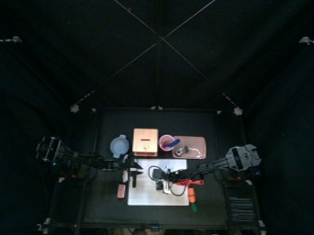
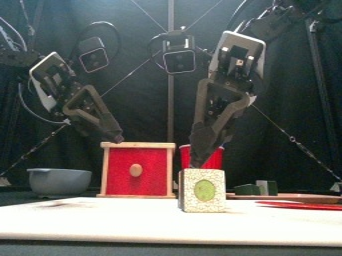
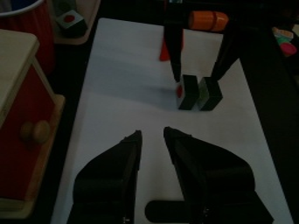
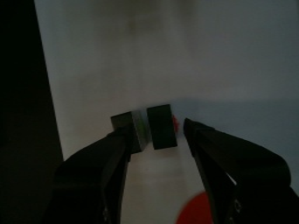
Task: Place sushi on board then cut the sushi with the knife then place the pieces on the plate
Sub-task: Place the 4 sushi pieces on the plate
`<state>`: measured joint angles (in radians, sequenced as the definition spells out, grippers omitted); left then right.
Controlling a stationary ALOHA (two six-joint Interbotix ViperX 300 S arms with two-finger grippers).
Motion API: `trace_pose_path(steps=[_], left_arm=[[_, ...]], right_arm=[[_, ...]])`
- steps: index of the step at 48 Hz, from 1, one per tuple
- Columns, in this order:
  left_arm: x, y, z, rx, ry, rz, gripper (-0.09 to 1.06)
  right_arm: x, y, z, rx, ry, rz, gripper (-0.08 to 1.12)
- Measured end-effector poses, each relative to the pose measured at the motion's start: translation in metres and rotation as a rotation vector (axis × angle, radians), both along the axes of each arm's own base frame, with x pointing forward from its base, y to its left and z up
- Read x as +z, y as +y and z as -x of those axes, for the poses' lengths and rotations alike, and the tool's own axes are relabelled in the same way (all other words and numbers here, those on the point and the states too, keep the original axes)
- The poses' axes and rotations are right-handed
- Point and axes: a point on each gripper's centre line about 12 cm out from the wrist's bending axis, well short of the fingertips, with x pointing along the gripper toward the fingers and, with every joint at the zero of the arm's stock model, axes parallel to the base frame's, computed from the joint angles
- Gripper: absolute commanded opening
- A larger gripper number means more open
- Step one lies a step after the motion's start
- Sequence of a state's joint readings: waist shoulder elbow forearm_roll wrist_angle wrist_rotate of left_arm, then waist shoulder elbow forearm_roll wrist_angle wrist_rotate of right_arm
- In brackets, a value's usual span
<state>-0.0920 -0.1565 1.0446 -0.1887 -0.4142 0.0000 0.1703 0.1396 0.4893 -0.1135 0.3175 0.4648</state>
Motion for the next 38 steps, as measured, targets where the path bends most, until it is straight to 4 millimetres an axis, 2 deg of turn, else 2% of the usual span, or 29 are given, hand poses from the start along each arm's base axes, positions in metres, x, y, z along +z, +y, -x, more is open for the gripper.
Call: trace_pose_path(steps=[38], left_arm=[[0.0,0.0,0.0,-0.002,0.002,0.0,0.7]], right_arm=[[-0.012,-0.003,-0.004,-0.007,0.046,0.015,0.84]])
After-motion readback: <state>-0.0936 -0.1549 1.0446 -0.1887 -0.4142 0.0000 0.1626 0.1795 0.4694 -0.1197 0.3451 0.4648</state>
